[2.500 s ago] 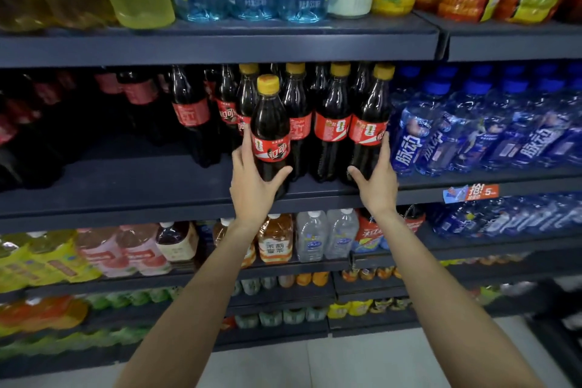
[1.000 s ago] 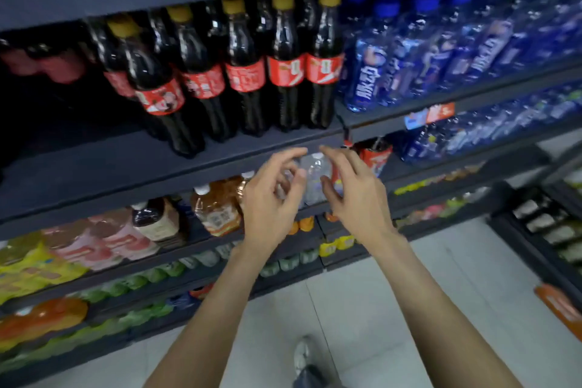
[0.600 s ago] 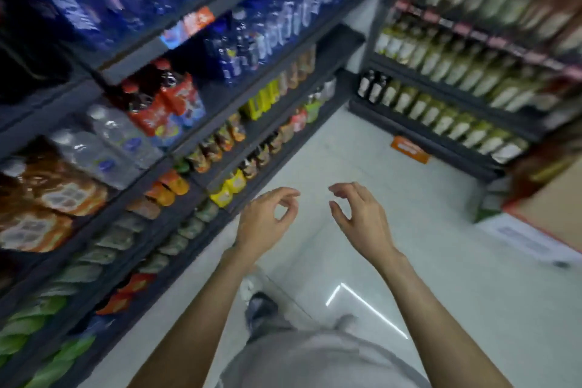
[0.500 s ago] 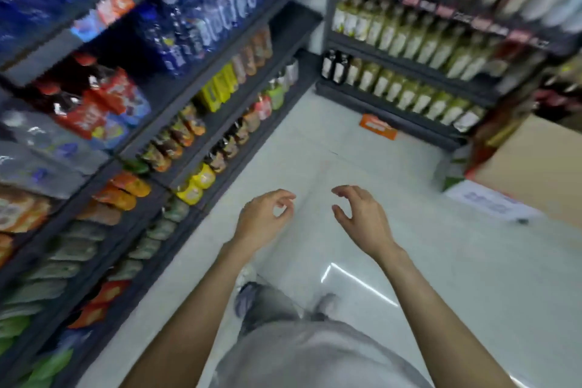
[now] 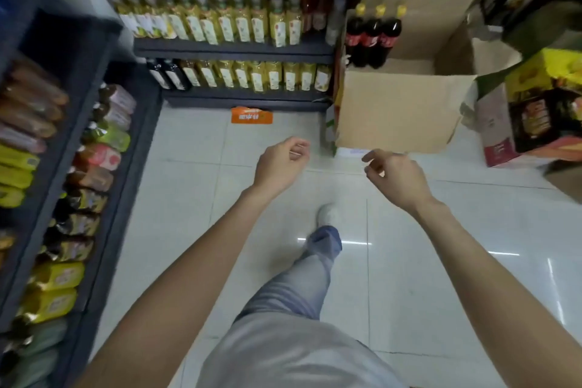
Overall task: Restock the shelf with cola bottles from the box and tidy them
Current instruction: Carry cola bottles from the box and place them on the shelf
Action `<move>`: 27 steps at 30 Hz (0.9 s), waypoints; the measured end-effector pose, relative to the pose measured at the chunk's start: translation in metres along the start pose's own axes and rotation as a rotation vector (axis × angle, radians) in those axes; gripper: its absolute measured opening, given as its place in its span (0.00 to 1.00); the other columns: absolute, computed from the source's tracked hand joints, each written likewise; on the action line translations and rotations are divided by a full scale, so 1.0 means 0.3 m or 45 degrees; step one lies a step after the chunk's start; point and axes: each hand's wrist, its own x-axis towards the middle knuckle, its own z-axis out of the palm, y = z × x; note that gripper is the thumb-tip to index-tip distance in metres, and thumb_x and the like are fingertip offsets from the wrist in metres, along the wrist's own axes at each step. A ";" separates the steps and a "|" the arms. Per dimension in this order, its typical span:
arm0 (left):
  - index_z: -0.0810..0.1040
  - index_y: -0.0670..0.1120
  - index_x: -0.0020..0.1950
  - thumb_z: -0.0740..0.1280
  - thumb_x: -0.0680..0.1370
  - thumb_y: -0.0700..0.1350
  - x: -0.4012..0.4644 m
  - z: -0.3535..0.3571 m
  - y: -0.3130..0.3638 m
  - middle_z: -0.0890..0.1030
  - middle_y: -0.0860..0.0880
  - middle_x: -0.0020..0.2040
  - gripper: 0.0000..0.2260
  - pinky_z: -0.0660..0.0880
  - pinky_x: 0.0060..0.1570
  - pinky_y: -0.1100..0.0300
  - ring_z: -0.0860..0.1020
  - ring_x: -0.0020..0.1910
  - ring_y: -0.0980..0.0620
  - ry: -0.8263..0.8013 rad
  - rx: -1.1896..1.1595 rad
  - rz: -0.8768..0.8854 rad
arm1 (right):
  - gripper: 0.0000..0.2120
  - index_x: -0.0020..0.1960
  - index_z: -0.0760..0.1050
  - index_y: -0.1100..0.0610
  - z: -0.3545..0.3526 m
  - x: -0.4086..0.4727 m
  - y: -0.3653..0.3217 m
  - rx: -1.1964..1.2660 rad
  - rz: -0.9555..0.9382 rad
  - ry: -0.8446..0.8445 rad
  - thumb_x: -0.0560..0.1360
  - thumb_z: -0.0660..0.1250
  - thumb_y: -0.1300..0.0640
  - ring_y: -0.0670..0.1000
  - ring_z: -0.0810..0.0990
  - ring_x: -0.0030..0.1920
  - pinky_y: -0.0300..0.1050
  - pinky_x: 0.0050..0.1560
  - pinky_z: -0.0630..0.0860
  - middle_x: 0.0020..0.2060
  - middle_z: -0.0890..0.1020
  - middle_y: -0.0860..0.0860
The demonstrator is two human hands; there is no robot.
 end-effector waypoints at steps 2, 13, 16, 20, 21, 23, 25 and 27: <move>0.79 0.50 0.58 0.65 0.77 0.45 0.190 0.071 0.103 0.82 0.52 0.52 0.10 0.75 0.54 0.59 0.80 0.50 0.54 -0.032 0.004 0.034 | 0.10 0.56 0.77 0.55 -0.094 0.147 0.120 0.037 0.019 0.049 0.76 0.64 0.57 0.55 0.80 0.48 0.49 0.48 0.76 0.46 0.83 0.51; 0.76 0.48 0.62 0.66 0.77 0.47 1.047 0.345 0.400 0.80 0.54 0.50 0.13 0.71 0.50 0.61 0.78 0.54 0.54 -0.003 -0.152 -0.210 | 0.12 0.54 0.79 0.59 -0.349 0.977 0.594 -0.210 -0.184 0.222 0.76 0.62 0.56 0.62 0.77 0.48 0.52 0.45 0.76 0.44 0.81 0.57; 0.76 0.49 0.61 0.66 0.78 0.48 1.189 0.401 0.423 0.78 0.56 0.49 0.12 0.70 0.48 0.63 0.76 0.49 0.58 0.003 -0.039 -0.177 | 0.13 0.50 0.79 0.59 -0.345 1.227 0.678 -0.508 -0.460 0.225 0.74 0.59 0.55 0.62 0.76 0.44 0.52 0.42 0.74 0.41 0.80 0.58; 0.76 0.48 0.62 0.66 0.78 0.43 1.387 0.491 0.430 0.80 0.53 0.53 0.13 0.72 0.56 0.61 0.77 0.51 0.57 0.102 -0.045 -0.173 | 0.16 0.57 0.77 0.59 -0.327 1.564 0.736 -0.598 -0.634 0.136 0.76 0.56 0.54 0.63 0.77 0.48 0.53 0.46 0.74 0.47 0.80 0.60; 0.75 0.47 0.63 0.66 0.78 0.42 1.440 0.509 0.436 0.80 0.52 0.55 0.14 0.73 0.57 0.60 0.77 0.52 0.56 0.141 -0.063 -0.189 | 0.17 0.61 0.74 0.59 -0.315 1.632 0.745 -0.583 -0.612 0.084 0.77 0.57 0.54 0.64 0.76 0.51 0.55 0.50 0.73 0.51 0.79 0.60; 0.74 0.45 0.65 0.66 0.78 0.42 1.548 0.538 0.447 0.78 0.51 0.57 0.16 0.72 0.57 0.60 0.77 0.54 0.55 0.221 -0.084 -0.230 | 0.17 0.64 0.70 0.59 -0.280 1.733 0.762 -0.516 -0.530 -0.015 0.78 0.60 0.53 0.62 0.73 0.56 0.55 0.54 0.71 0.56 0.76 0.60; 0.73 0.45 0.65 0.67 0.77 0.44 1.658 0.557 0.447 0.78 0.51 0.58 0.17 0.73 0.56 0.58 0.76 0.55 0.55 0.298 -0.063 -0.254 | 0.18 0.64 0.68 0.59 -0.243 1.801 0.786 -0.467 -0.459 -0.045 0.78 0.61 0.50 0.61 0.71 0.59 0.55 0.55 0.71 0.57 0.74 0.59; 0.74 0.48 0.64 0.69 0.74 0.47 1.756 0.580 0.425 0.78 0.49 0.59 0.18 0.76 0.55 0.52 0.78 0.56 0.53 0.350 -0.014 -0.267 | 0.21 0.65 0.67 0.58 -0.196 1.851 0.831 -0.391 -0.391 -0.058 0.77 0.64 0.49 0.60 0.71 0.60 0.55 0.54 0.73 0.59 0.72 0.59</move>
